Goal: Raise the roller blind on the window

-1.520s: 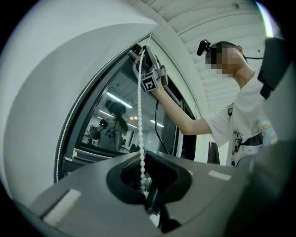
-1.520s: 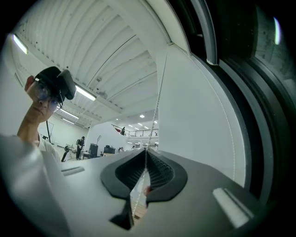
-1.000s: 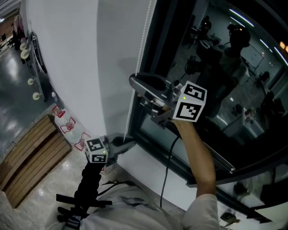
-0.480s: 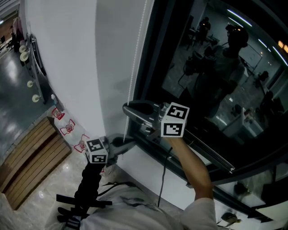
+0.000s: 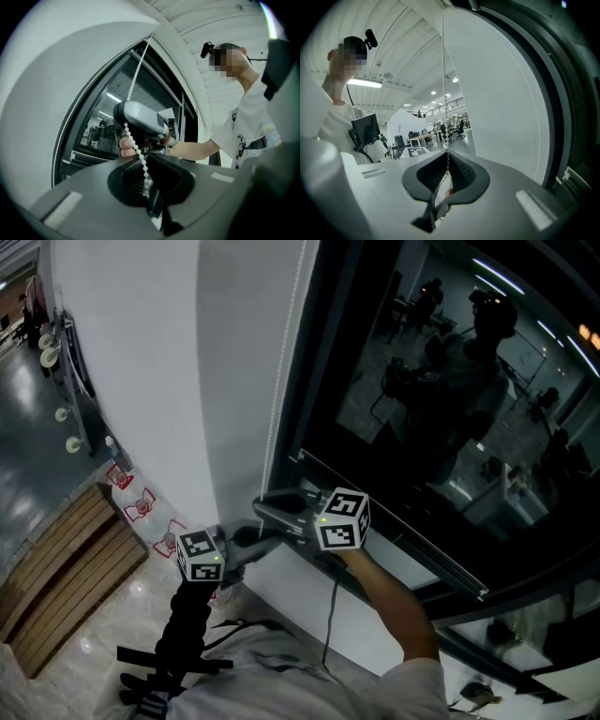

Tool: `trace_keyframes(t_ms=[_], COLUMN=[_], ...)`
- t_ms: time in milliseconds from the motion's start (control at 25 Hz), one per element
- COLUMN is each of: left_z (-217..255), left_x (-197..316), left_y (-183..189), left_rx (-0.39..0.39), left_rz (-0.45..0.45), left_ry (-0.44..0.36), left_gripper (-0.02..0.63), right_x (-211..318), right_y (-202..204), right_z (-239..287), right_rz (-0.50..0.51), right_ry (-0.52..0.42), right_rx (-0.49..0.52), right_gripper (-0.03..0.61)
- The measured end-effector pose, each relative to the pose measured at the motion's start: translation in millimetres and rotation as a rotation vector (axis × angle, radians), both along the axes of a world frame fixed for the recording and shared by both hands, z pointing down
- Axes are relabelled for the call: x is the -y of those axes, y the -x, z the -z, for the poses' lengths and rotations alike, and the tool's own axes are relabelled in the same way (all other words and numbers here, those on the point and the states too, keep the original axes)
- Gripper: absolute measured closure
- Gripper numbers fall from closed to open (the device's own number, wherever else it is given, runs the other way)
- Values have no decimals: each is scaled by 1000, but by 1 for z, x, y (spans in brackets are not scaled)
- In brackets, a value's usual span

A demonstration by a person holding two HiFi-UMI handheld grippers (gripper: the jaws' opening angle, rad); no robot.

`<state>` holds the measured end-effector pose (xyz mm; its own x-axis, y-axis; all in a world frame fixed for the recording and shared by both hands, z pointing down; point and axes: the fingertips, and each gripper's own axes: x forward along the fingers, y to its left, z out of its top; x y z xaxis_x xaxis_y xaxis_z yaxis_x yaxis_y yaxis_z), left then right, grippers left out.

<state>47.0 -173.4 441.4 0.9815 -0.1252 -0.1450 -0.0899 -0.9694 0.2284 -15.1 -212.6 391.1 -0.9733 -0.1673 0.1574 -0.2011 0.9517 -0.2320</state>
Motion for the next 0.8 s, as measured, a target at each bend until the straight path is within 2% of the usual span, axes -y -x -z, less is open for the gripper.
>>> trace_keyframes(t_ms=[160,280,320,400,480,800], left_z=[3,5,5,5,4,1], left_x=[1,2,2,1,1,0], left_y=[1,3,3,3,3,4], left_rx=[-10,-19,-19,-23,-24,-17], left_rz=[5,2,2,5,7,8], left_ry=[-5,-8,-7,3,8,0], left_gripper=[615,615,615,615,615,615], right_x=[-1,-3,-4,-5,-3,23], right_y=[-5,-6,-5,-3,-3,-7], right_z=[6,9,8,8,16,109], right_rz=[5,9,16,36,45,27], right_ry=[18,-21,-37,-55,-66,-213], right_rx=[49,59,47,30,45,158], right_gripper=[563,557,544,454,437,428])
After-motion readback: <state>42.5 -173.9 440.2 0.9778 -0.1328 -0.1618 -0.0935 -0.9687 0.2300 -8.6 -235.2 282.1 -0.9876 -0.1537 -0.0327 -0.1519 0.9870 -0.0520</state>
